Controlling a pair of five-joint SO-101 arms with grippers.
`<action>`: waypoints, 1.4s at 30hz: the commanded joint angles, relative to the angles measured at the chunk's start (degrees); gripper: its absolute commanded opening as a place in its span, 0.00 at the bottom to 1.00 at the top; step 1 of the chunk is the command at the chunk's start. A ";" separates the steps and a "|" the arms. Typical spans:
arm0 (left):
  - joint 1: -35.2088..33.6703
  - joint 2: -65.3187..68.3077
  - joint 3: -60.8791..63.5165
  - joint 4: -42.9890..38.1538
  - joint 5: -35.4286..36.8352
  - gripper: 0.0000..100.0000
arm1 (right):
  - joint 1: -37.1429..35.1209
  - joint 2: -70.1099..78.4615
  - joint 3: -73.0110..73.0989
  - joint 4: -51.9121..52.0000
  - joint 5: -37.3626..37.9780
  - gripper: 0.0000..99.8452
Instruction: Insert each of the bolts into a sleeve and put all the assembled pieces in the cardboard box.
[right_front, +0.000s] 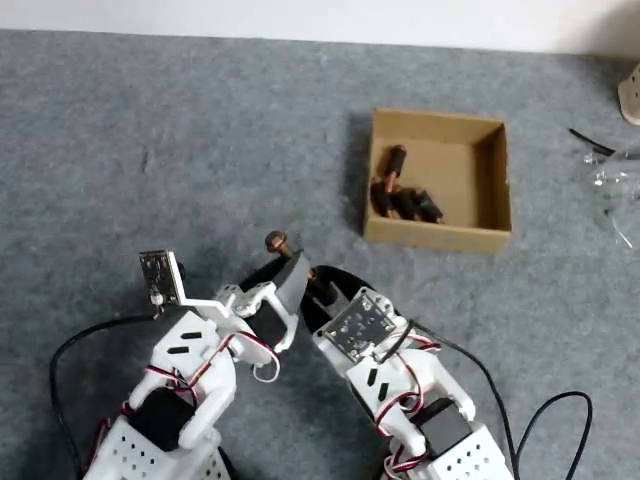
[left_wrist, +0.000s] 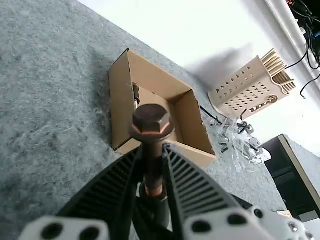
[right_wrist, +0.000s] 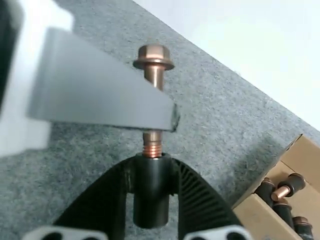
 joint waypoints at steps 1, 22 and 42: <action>0.57 -0.75 -0.31 1.32 -0.18 0.01 | 1.71 -1.27 6.46 -1.71 0.26 0.00; -21.05 -0.66 -2.07 0.88 6.42 0.38 | 1.71 -1.27 6.37 -1.71 0.26 0.00; -18.15 -0.66 4.88 -2.20 -13.89 0.00 | 8.13 -1.27 6.81 -6.90 -0.09 0.00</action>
